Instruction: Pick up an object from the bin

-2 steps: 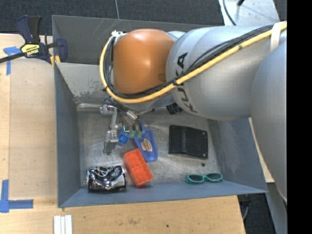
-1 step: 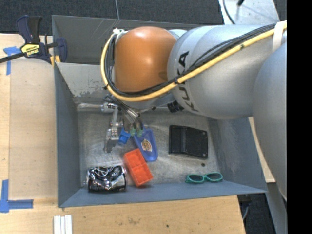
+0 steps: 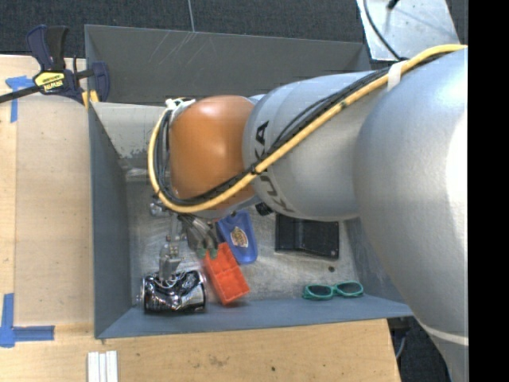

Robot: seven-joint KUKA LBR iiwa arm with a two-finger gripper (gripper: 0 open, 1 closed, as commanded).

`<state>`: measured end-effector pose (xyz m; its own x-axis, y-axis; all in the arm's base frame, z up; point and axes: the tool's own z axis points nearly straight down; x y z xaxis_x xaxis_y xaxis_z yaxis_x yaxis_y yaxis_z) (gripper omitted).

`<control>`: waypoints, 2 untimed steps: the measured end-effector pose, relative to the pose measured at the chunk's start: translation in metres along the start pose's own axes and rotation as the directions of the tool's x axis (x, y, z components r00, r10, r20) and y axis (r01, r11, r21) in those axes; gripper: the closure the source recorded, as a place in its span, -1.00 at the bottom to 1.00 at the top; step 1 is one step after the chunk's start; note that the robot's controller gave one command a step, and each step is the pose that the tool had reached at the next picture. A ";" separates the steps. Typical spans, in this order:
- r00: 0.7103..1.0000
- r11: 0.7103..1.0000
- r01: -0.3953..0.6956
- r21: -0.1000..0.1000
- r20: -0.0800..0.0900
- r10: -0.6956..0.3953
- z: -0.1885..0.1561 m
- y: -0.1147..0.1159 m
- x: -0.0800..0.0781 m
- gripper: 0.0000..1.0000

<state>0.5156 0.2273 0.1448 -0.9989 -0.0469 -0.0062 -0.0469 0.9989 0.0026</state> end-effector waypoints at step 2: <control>0.995 0.995 0.102 0.002 -0.005 -0.102 -0.004 0.007 0.032 -1.00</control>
Offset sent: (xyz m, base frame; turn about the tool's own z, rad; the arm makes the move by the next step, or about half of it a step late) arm -0.0333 0.0062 0.0028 -0.1028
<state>0.4830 0.2330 0.1490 -0.9889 -0.1486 -0.0009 -0.1486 0.9889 0.0002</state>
